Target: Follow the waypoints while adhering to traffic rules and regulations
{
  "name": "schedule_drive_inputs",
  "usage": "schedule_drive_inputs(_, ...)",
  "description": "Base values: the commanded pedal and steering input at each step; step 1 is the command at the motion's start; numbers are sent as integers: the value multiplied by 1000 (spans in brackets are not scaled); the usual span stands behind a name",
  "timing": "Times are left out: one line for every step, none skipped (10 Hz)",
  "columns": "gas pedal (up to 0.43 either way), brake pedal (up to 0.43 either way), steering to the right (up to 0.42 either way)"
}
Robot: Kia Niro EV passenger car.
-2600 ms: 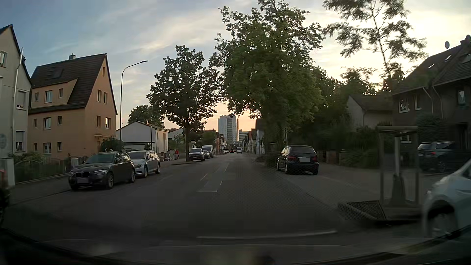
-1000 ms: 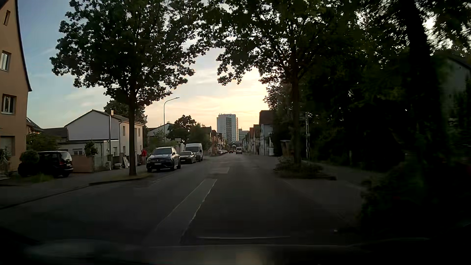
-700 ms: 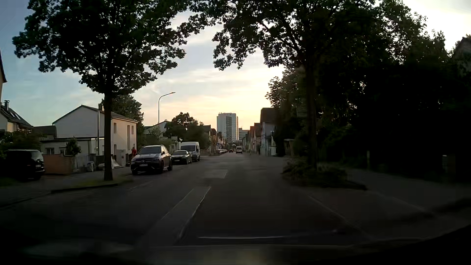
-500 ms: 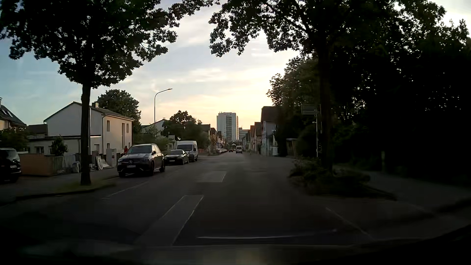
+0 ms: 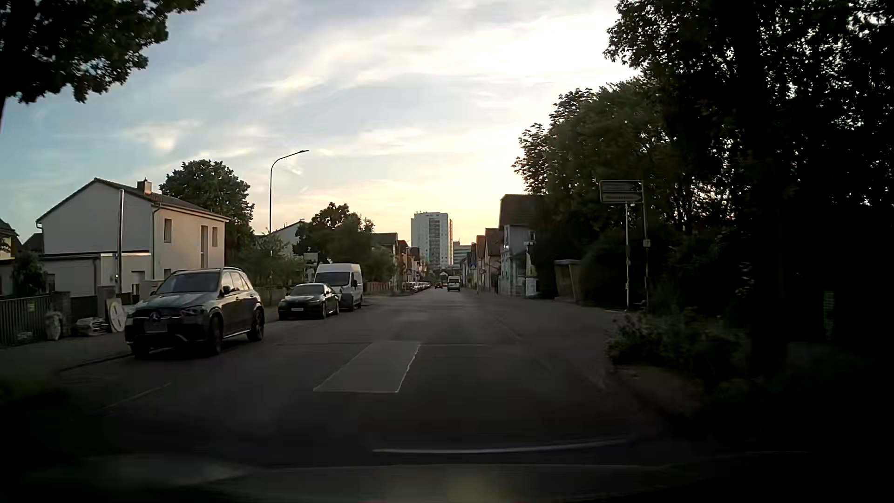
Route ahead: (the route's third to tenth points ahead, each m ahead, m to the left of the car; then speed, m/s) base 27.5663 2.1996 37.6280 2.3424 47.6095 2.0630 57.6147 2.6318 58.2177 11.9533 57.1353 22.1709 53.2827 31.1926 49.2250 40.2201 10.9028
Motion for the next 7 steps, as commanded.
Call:
schedule_drive_inputs(0,134,-1)
schedule_drive_inputs(0,134,-1)
schedule_drive_inputs(0,140,-1)
schedule_drive_inputs(0,134,-1)
schedule_drive_inputs(0,134,-1)
schedule_drive_inputs(0,140,-1)
schedule_drive_inputs(0,140,-1)
